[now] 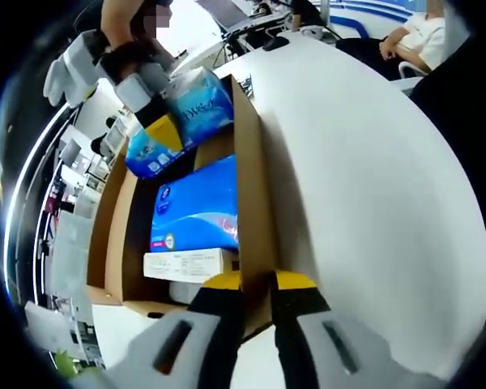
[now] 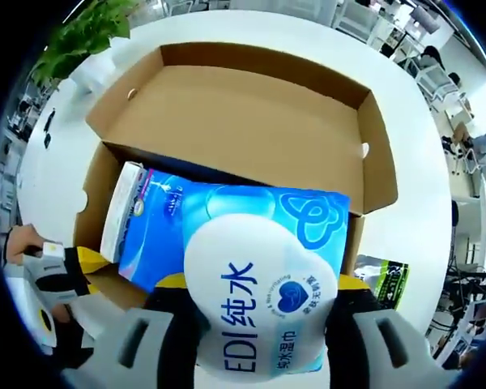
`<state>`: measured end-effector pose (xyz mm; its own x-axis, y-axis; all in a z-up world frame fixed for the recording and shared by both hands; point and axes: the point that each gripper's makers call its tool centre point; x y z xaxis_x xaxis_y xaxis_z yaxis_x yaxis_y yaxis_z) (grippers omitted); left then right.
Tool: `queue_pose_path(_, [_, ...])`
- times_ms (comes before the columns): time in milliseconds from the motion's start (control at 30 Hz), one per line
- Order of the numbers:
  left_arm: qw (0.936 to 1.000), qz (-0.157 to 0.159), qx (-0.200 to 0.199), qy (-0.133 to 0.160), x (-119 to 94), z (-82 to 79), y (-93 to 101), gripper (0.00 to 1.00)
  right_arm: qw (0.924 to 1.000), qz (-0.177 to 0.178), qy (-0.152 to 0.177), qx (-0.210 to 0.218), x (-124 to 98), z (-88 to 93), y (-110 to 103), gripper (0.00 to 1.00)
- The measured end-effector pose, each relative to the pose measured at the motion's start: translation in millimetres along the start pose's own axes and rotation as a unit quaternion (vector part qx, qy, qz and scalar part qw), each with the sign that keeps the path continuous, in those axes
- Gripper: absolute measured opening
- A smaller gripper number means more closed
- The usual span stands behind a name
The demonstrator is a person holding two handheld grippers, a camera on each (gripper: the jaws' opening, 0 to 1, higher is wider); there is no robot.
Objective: Operate the shoe box by opening the lid, removing the specified soft item, and placing it in the target area until the item is outside and the box remains undamaged.
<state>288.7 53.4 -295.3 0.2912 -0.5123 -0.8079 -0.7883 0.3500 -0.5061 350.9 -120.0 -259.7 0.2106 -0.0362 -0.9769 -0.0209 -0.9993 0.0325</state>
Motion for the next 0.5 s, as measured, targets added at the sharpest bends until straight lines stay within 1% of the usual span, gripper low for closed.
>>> queue_pose_path(167, [1.0,0.0,-0.001,0.001,0,0.3,-0.4,0.12,1.0,0.0,0.0,-0.008,-6,3.5,-3,0.62])
queue_pose_path(233, [1.0,0.0,-0.001,0.0,0,0.4,-0.6,0.12,1.0,-0.001,-0.001,-0.009,-7,2.3,-4,0.62])
queue_pose_path(333, [1.0,0.0,0.0,0.001,0,0.4,-0.9,0.12,0.9998,-0.003,-0.002,-0.021,-11,7.0,-6,0.62])
queue_pose_path(500, [1.0,0.0,-0.001,0.003,0,0.0,-1.5,0.12,0.9994,0.0,-0.003,-0.034,-19,14.7,-4,0.62])
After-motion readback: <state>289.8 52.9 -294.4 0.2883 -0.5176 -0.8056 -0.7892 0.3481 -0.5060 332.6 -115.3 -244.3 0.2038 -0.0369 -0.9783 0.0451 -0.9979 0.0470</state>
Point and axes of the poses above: the point that each gripper's makers call its tool centre point, and the gripper's own axes: x roughly forward along the fingers, y roughly to its right, z roughly out of its underside, and after that the axes turned 14 degrees about x, right-handed
